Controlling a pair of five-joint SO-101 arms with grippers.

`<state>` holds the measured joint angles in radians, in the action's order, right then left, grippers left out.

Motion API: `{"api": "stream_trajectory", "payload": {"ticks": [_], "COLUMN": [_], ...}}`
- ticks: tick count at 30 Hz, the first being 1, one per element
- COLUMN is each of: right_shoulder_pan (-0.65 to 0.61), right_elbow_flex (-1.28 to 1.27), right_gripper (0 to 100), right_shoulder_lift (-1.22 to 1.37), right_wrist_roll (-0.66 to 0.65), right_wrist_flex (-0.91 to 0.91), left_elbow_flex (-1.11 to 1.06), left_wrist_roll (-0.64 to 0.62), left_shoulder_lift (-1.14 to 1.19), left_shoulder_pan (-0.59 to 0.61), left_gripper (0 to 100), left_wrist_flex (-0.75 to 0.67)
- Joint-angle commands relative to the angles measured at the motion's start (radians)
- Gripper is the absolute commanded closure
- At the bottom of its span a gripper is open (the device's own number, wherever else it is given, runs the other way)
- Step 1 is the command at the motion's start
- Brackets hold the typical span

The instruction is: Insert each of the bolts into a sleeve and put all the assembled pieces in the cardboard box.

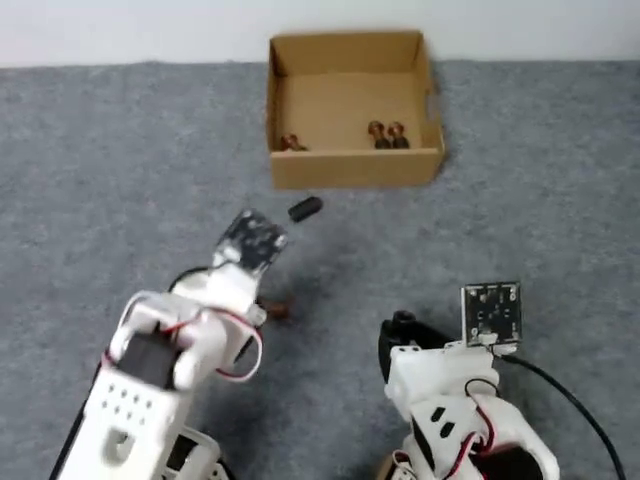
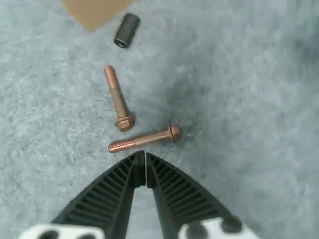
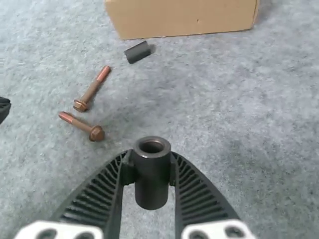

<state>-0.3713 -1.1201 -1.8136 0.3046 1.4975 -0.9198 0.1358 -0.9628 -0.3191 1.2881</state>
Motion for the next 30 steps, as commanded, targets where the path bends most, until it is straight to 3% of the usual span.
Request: {"api": "stream_trajectory", "payload": {"ticks": [1, 7, 14, 18, 23, 30], "right_shoulder_pan": [0.018, 0.042, 0.11, 0.137, 0.16, 0.163], "right_elbow_flex": [0.0, -0.003, -0.005, -0.014, -0.018, -0.018], "right_gripper": [99.1, 99.1, 99.1, 99.1, 99.1, 99.1], "right_shoulder_lift": [0.001, 0.001, 0.001, 0.001, 0.001, 0.001], "right_wrist_roll": [0.015, 0.049, 0.051, 0.052, 0.084, 0.084], "right_wrist_flex": [-0.024, -0.024, -0.024, -0.031, -0.031, -0.031], "left_elbow_flex": [0.154, 0.361, 0.547, 0.608, 0.659, 0.673], "left_wrist_roll": [0.123, 0.456, 0.743, 0.778, 0.778, 0.776], "left_shoulder_lift": [0.183, 0.463, 0.72, 0.827, 0.947, 1.112], "left_shoulder_pan": [0.008, 0.017, 0.167, 0.187, 0.126, 0.11], "left_gripper": [99, 97, 86, 82, 80, 81], "left_wrist_flex": [0.06, 0.212, 0.315, 0.313, 0.299, 0.132]}}
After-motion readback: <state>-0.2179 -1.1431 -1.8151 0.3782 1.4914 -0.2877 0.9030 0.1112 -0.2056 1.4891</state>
